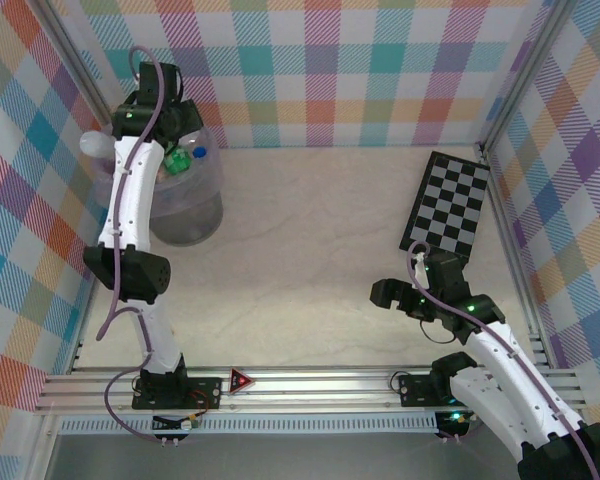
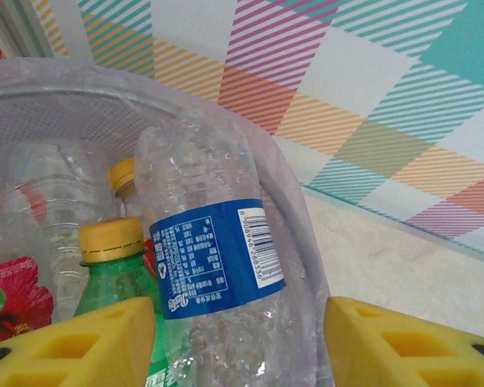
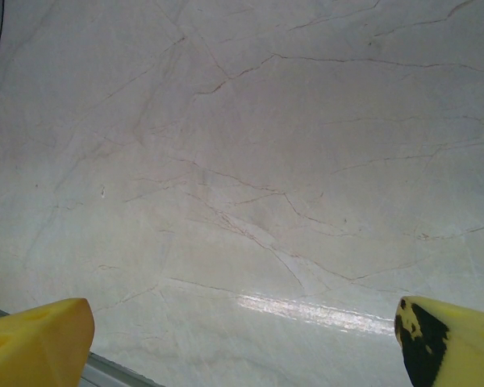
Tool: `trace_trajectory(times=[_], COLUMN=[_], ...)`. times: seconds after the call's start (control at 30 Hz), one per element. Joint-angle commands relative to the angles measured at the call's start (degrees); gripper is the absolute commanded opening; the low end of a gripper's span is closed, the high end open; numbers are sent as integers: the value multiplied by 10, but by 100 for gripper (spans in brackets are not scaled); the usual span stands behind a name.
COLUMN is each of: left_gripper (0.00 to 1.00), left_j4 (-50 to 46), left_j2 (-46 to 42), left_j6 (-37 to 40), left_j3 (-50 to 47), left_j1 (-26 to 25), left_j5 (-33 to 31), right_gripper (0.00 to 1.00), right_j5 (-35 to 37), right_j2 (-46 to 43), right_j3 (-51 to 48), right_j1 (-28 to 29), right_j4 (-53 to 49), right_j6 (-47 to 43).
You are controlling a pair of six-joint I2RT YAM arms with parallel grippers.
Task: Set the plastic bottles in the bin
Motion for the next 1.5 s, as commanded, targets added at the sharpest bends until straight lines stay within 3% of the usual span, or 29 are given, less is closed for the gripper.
trace_trajectory(times=[0.0,0.2,0.4,0.6,0.73,0.9,1.07,1.23,1.47], left_gripper=[52,48,47,59,59,59,58,57,50], left_j4=[2,4,-19,-13,-37,-12,-5,25,95], left_j2=[12,-3,-8,-66,-112,-178,-158,-127,-161], left_j6=[15,15,20,28,12,-27,-58,-58,-60], left_j3=[-15,-45,0,32,29,-8,6,-19,-157], left_j1=[6,6,7,14,69,207,312,326,324], left_j5=[2,4,8,34,64,110,168,221,277], right_gripper=[96,96,96,96,96,96,96,96,96], right_j5=[0,-1,-6,-8,-5,2,-2,-8,-1], right_j2=[1,4,11,13,0,-16,-8,1,1], right_j3=[-3,-5,-7,-4,-5,-2,2,4,2], right_j1=[-4,-4,-4,-4,-3,-4,-4,-4,-4], right_j4=[3,6,16,14,4,-10,-15,-17,-12], right_j6=[9,9,10,9,12,11,7,7,15])
